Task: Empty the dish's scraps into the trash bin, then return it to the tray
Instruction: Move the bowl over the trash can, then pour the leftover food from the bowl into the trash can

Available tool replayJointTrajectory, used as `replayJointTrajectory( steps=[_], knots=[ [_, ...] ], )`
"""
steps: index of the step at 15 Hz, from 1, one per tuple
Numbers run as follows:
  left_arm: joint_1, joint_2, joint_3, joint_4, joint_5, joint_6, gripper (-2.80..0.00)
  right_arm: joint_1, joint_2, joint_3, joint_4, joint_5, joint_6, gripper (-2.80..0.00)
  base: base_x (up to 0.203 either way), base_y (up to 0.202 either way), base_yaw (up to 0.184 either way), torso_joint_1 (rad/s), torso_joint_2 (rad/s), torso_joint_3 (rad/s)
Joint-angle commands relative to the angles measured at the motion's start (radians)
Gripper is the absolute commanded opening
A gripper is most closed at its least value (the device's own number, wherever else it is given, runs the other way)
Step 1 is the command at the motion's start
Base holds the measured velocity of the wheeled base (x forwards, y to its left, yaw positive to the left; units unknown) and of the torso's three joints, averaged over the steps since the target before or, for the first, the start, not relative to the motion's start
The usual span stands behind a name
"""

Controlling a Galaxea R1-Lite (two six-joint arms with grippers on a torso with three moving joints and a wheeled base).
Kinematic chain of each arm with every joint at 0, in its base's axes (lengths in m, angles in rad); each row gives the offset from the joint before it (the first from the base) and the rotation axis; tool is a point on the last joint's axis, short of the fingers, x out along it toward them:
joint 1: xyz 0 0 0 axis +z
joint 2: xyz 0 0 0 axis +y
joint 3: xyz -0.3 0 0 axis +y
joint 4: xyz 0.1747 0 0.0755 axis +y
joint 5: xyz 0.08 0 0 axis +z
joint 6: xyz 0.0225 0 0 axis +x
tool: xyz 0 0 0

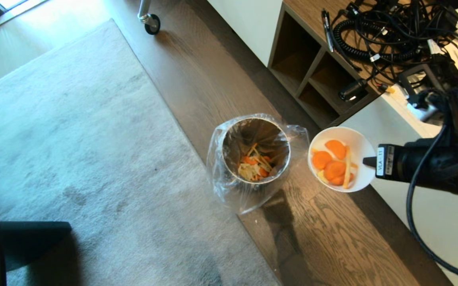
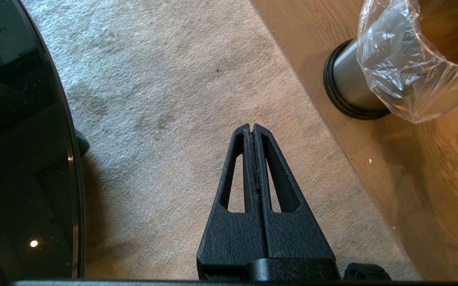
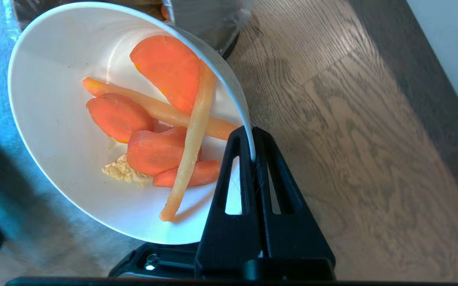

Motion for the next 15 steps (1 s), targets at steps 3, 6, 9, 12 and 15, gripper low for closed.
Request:
replayJointTrajectory(
  steps=[3, 6, 9, 12, 15],
  knots=[
    [0.000, 0.000, 0.000, 0.000, 0.001, -0.001, -2.80, 0.095, 0.130, -0.079, -0.016, -0.073, -0.070, -2.80, 0.000, 0.000, 0.000, 0.000, 0.00, 0.000],
    [0.000, 0.000, 0.000, 0.000, 0.001, -0.001, -2.80, 0.101, 0.196, -0.118, -0.089, -0.148, -0.129, -2.80, 0.000, 0.000, 0.000, 0.000, 0.00, 0.000],
    [0.000, 0.000, 0.000, 0.000, 0.001, -0.001, -2.80, 0.102, 0.217, -0.113, -0.191, -0.186, -0.228, -2.80, 0.000, 0.000, 0.000, 0.000, 0.00, 0.000],
    [0.000, 0.000, 0.000, 0.000, 0.001, -0.001, -2.80, 0.102, 0.221, -0.106, -0.313, -0.192, -0.400, -2.80, 0.000, 0.000, 0.000, 0.000, 0.00, 0.000],
    [0.000, 0.000, 0.000, 0.000, 0.001, -0.001, -2.80, 0.107, 0.240, -0.075, -0.509, -0.193, -0.619, -2.80, 0.000, 0.000, 0.000, 0.000, 0.00, 0.000]
  ],
)
